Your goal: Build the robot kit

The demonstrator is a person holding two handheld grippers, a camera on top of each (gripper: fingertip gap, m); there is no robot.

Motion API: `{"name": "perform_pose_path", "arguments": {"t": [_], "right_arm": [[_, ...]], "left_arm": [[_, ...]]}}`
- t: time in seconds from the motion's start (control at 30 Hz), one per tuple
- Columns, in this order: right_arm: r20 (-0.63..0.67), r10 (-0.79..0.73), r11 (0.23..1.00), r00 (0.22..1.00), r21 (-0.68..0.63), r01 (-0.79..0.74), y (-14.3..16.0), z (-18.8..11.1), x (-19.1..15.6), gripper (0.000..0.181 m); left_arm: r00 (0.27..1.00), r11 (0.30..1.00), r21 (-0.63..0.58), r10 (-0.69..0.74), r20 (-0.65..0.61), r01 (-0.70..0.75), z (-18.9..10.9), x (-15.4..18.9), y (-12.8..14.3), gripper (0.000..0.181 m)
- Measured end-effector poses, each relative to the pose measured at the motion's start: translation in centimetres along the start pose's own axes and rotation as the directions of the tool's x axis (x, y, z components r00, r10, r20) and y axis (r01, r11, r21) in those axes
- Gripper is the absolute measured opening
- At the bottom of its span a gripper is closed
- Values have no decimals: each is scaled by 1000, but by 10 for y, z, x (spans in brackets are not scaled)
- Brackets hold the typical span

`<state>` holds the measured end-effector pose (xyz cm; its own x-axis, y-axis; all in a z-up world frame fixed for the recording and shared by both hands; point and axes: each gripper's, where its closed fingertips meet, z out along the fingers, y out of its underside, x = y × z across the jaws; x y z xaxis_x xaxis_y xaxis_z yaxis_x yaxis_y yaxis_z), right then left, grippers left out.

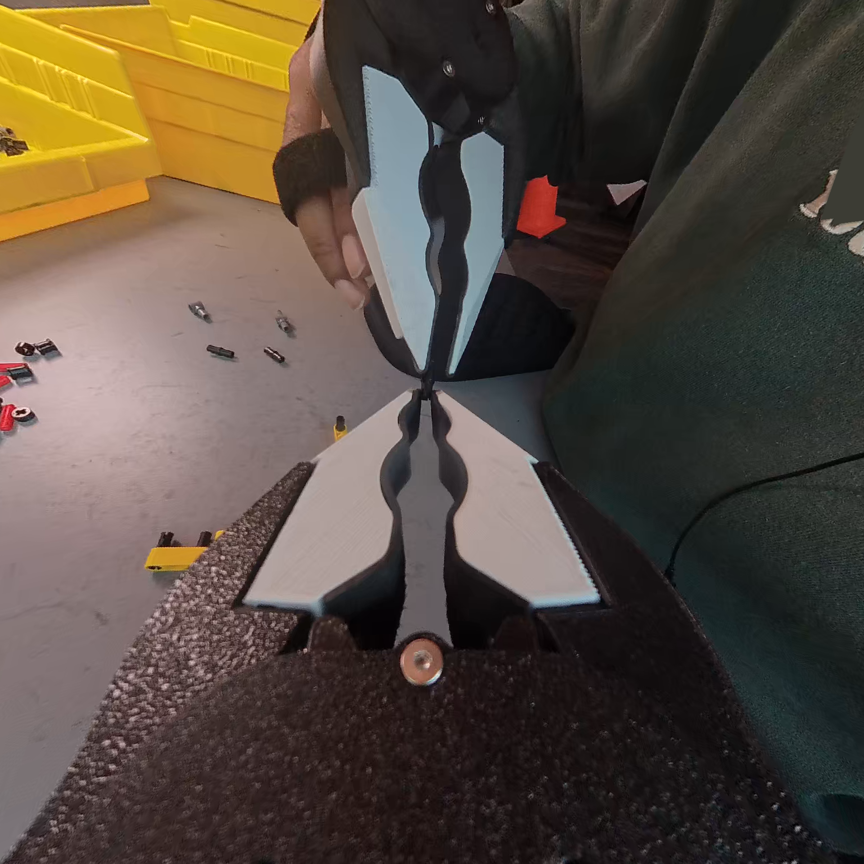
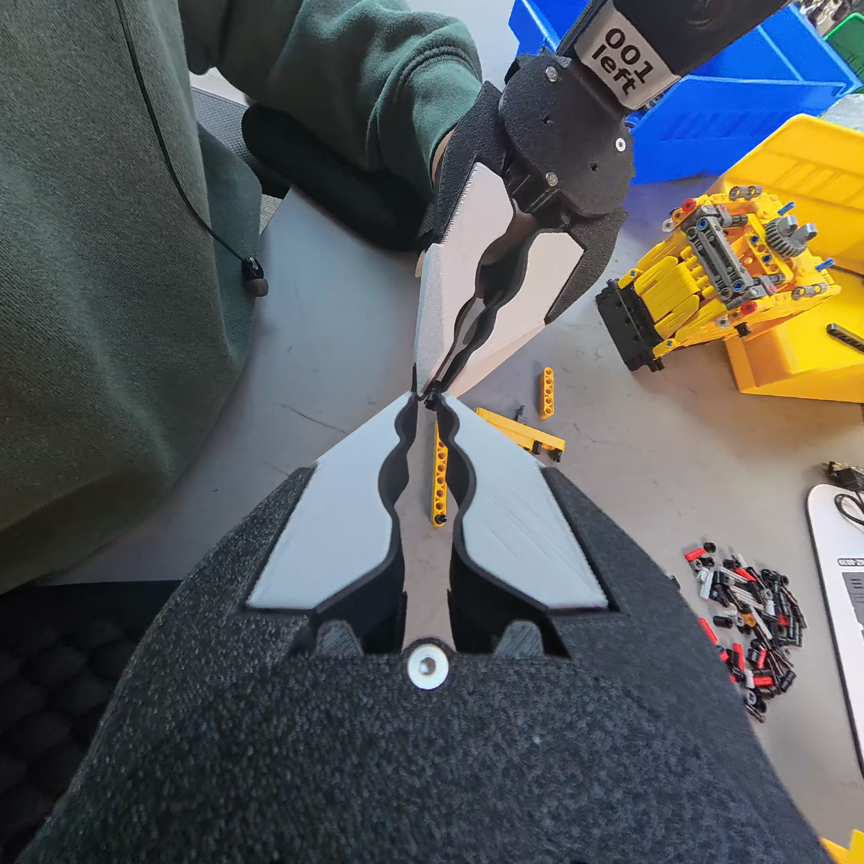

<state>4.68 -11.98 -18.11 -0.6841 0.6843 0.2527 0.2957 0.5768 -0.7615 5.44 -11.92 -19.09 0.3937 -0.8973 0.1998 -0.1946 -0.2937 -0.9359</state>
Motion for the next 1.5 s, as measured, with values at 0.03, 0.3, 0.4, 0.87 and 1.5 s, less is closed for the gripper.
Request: {"name": "perform_pose_path", "arguments": {"t": [0.03,0.3,0.4,0.87,1.5], "right_arm": [[-2,-2,1000,1000,2,2,0,0,1,7],[1,-17,1000,1000,25,17,-6,2,-2,5],[-23,-15,999,1000,44,16,-10,0,-2,6],[-16,53,995,998,-79,-54,9,3,9,4],[-78,215,936,973,-268,-228,76,11,40,5]], "left_arm": [[1000,1000,0,0,-2,0,0,0,0,3],[999,1000,20,5,-40,-5,1,7,-1,3],[999,999,48,6,-51,-3,-1,9,-6,3],[996,994,-106,27,85,-18,-3,-14,17,9],[944,941,-337,76,320,39,-16,-57,59,12]]}}
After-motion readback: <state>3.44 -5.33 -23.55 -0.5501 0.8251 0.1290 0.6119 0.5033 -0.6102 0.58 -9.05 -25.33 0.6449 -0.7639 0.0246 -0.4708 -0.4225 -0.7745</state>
